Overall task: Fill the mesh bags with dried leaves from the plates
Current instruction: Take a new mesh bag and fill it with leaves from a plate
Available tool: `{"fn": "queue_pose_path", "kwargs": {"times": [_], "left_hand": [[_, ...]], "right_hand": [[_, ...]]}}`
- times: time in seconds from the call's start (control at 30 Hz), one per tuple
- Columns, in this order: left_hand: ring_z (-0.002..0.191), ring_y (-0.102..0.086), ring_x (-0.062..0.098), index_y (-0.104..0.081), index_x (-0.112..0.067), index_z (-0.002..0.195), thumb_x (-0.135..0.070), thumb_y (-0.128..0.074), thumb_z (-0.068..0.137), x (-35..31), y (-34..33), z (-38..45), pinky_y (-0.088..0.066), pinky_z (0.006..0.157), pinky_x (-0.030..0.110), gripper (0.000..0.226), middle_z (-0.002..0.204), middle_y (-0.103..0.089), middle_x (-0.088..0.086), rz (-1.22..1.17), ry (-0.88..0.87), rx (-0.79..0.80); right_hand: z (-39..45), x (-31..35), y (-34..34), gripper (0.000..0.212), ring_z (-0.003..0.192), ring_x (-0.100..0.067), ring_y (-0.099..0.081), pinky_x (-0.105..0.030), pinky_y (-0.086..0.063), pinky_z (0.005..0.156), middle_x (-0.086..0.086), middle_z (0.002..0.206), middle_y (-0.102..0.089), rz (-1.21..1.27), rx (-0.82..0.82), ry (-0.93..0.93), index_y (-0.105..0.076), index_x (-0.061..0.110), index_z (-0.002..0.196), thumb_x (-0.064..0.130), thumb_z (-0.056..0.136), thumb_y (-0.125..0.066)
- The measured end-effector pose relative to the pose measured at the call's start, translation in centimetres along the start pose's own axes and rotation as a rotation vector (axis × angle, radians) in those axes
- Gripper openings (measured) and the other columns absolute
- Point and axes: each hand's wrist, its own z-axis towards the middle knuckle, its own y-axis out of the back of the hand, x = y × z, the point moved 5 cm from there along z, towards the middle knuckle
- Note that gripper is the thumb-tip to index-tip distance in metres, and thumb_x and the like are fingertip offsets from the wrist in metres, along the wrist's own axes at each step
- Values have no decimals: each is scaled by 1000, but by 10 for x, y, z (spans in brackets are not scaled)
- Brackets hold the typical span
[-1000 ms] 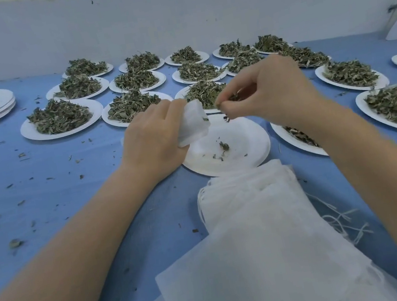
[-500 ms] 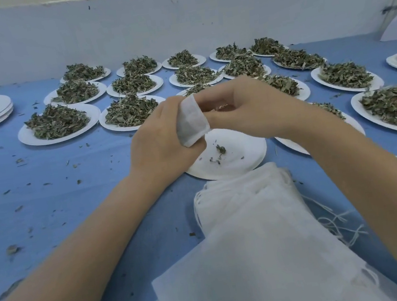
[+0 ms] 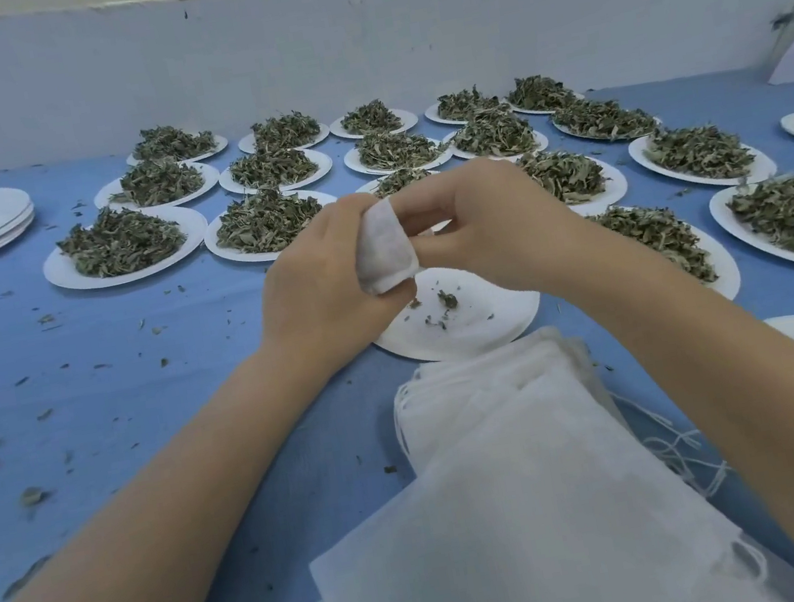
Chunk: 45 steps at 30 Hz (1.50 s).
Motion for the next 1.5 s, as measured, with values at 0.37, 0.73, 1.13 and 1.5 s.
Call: {"fn": "queue_pose_path", "kwargs": {"times": [0.37,0.73,1.13,1.5], "left_hand": [[89,-56,19,-55,-16,115,-22,-74,61,24,1,0,-36,69,25,57,101,-60,-6,47,25,135],[79,-49,14,-53,-20,108,-22,-74,65,43,7,0,-35,67,25,48,89,-56,-7,-10,159,71],[82,-53,19,-51,-19,107,-23,-73,68,37,11,0,-38,66,29,45,90,-57,-4,-62,222,57],[76,-47,18,-41,-29,96,-24,-69,68,60,101,14,-32,54,26,40,76,-47,-17,8,370,-143]], "right_hand": [[-2,-12,18,15,81,-2,-68,-34,-54,83,8,85,-74,72,-41,-87,-76,22,88,12,77,-72],[-17,-49,-6,107,127,-24,-40,-35,-41,89,-4,144,-35,-409,342,-492,-27,26,142,79,56,-63],[-16,-65,-27,142,139,-42,-10,-53,-24,107,-17,153,-9,-499,370,-582,12,27,148,84,43,-65],[41,18,-22,149,140,-36,-5,-53,-24,106,-12,152,-8,-380,242,-379,8,30,148,83,31,-69]]}}
